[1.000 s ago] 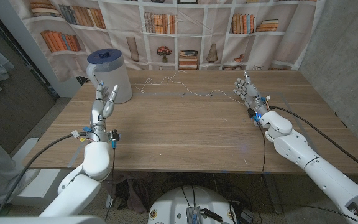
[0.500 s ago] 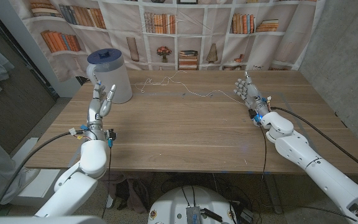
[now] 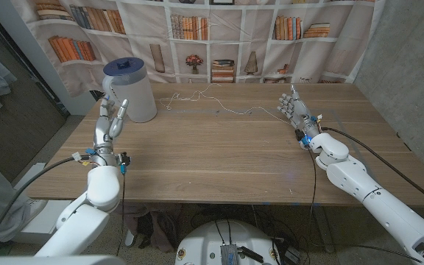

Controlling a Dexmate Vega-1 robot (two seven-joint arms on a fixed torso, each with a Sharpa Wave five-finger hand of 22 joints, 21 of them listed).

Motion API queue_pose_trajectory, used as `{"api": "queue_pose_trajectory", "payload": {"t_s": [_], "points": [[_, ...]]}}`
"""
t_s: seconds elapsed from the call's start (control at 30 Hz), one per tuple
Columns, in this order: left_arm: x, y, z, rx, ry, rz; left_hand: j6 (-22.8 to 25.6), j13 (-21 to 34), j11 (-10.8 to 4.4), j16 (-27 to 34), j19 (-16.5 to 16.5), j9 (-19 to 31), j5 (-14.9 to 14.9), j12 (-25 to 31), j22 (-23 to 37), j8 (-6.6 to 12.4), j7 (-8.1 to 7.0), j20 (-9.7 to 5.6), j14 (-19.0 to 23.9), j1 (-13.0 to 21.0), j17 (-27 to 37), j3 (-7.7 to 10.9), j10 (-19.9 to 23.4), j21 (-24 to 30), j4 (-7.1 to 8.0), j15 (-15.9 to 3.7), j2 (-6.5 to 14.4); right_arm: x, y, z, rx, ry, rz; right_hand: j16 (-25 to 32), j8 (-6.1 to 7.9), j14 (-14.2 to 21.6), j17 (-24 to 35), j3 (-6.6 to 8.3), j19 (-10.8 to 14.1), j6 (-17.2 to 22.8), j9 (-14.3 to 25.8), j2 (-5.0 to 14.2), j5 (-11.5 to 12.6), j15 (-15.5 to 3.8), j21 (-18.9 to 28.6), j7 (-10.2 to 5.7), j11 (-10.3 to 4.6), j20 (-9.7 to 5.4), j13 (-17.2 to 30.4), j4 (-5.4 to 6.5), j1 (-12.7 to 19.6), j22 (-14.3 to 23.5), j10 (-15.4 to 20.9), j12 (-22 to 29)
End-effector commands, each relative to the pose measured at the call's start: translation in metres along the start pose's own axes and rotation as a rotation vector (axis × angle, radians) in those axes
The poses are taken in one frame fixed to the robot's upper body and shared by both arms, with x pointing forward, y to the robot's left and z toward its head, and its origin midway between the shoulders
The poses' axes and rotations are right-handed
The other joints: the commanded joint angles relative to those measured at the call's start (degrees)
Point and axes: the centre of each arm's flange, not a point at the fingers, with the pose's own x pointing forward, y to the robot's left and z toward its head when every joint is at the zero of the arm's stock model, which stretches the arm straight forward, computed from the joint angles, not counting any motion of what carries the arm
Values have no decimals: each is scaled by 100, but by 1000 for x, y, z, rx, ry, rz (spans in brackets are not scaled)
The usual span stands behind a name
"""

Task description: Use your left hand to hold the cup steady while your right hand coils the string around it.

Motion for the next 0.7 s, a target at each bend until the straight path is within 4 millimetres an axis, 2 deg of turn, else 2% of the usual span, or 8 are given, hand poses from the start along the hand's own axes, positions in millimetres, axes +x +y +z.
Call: {"api": "queue_pose_trajectory", "payload": {"t_s": [0.03, 0.17, 0.2, 0.3, 0.37, 0.4, 0.47, 0.7], "points": [[14, 25, 4, 49, -19, 33, 8, 33, 28, -26, 28, 23, 16, -2, 22, 48, -6, 3, 57, 30, 24, -7, 21, -20, -21, -45, -12, 2, 2, 0, -1, 3, 6, 29, 41, 24, 25, 4, 20, 26, 19, 5, -30, -19, 31, 9, 15, 20, 12, -38, 53, 23, 59, 41], [21, 27, 4, 53, -26, 36, 4, 33, 25, -28, 29, 23, 15, -3, 22, 48, -6, -1, 57, 36, 24, -5, 26, -21, -23, -44, -10, 4, 2, 1, 2, 1, 6, 28, 41, 23, 26, 3, 19, 29, 18, 4, -31, -13, 30, 9, 18, 22, 12, -38, 51, 23, 63, 43], [23, 28, 4, 59, -28, 38, 23, 34, 25, -32, 27, 23, 13, -9, 22, 56, -128, 6, 58, 51, 23, -1, 25, -26, -29, -40, -2, 4, 2, 1, 3, 0, 4, 29, 42, 23, 27, 2, 20, 32, 18, 5, -31, -14, 31, 10, 16, 23, 12, -36, 47, 23, 65, 43], [27, 29, 2, 68, -29, 44, 78, 34, 0, -35, 34, 23, 11, -6, 22, 78, -175, -4, 61, 66, 22, 3, 45, -27, -35, -47, 4, 4, 1, 2, -8, 1, 6, 31, 44, 21, 31, 0, 20, 41, 18, 13, -32, -19, 31, 6, 19, 19, 12, -25, 29, 23, 63, 43], [28, 30, 1, 66, -28, 57, 98, 35, -3, -35, 40, 23, 10, -5, 22, 86, -139, -6, 67, 74, 21, 6, 54, -27, -38, -48, 8, 4, 1, 3, -21, 3, 9, 29, 41, 20, 29, 6, 22, 34, 18, 16, -31, -20, 31, 2, 19, 13, 12, -34, 43, 23, 51, 37], [29, 30, 0, 64, -31, 66, 144, 35, -63, -26, 50, 23, 7, 11, 22, 104, -91, -6, 100, 89, 21, 11, 109, -27, -43, -56, 15, 4, 1, 3, -18, 2, 9, 29, 38, 20, 28, 10, 21, 26, 18, 17, -30, -17, 31, 6, 15, 14, 12, -38, 51, 23, 49, 37], [31, 30, -1, 66, -33, 73, 229, 36, -82, 0, 115, 23, 2, 46, 21, 133, -90, -20, 187, 117, 19, 18, 228, -9, -54, -109, 25, 4, 0, 3, -15, 2, 6, 28, 34, 19, 26, 16, 19, 16, 17, 20, -29, -17, 30, 9, 4, 18, 12, -47, 66, 22, 39, 33], [40, 33, -7, 74, -26, 73, 270, 35, -57, 12, 149, 22, -1, 48, 21, 144, -60, -29, 239, 137, 17, 22, 257, -2, -63, -142, 27, 4, 0, 2, -14, 6, 8, 26, 34, 21, 22, 31, 19, 14, 17, 23, -27, -18, 29, 9, 14, 19, 12, -70, 102, 21, 44, 34]]}}
